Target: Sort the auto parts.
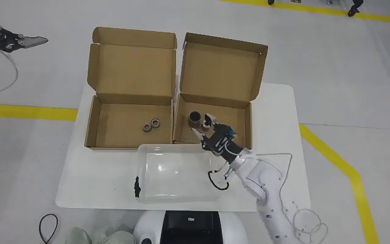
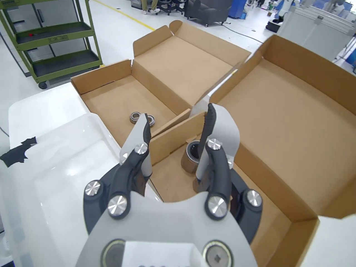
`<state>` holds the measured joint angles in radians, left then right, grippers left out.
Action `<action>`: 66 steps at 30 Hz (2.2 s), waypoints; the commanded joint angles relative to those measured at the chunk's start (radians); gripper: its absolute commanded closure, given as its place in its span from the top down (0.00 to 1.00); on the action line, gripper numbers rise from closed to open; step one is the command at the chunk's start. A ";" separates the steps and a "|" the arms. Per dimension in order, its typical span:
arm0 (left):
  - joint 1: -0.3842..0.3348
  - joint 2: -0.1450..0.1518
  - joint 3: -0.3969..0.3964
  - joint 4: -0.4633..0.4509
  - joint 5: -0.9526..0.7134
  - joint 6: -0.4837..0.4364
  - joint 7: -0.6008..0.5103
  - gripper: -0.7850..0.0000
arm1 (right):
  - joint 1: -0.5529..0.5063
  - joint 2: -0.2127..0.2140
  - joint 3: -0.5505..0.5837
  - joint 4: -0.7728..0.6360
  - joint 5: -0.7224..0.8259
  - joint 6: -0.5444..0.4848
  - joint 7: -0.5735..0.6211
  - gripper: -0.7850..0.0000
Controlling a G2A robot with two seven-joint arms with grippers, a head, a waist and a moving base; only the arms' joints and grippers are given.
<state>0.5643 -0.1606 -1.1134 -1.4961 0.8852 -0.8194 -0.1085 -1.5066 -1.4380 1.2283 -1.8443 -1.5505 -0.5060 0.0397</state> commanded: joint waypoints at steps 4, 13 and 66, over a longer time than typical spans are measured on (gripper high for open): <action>0.000 0.000 0.000 0.000 0.000 0.000 0.000 1.00 | -0.132 0.022 0.096 -0.065 -0.005 0.001 -0.051 0.46; 0.000 0.000 0.000 0.000 0.000 0.000 0.000 1.00 | -0.321 0.050 0.217 -0.167 -0.020 0.014 -0.168 0.47; 0.000 0.000 0.000 0.000 0.000 0.000 0.000 1.00 | -0.817 0.096 0.428 -0.473 -0.070 0.188 -0.455 1.00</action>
<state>0.5643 -0.1606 -1.1134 -1.4961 0.8852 -0.8194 -0.1085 -2.3239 -1.3422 1.6558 -2.3169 -1.6206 -0.3179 -0.4156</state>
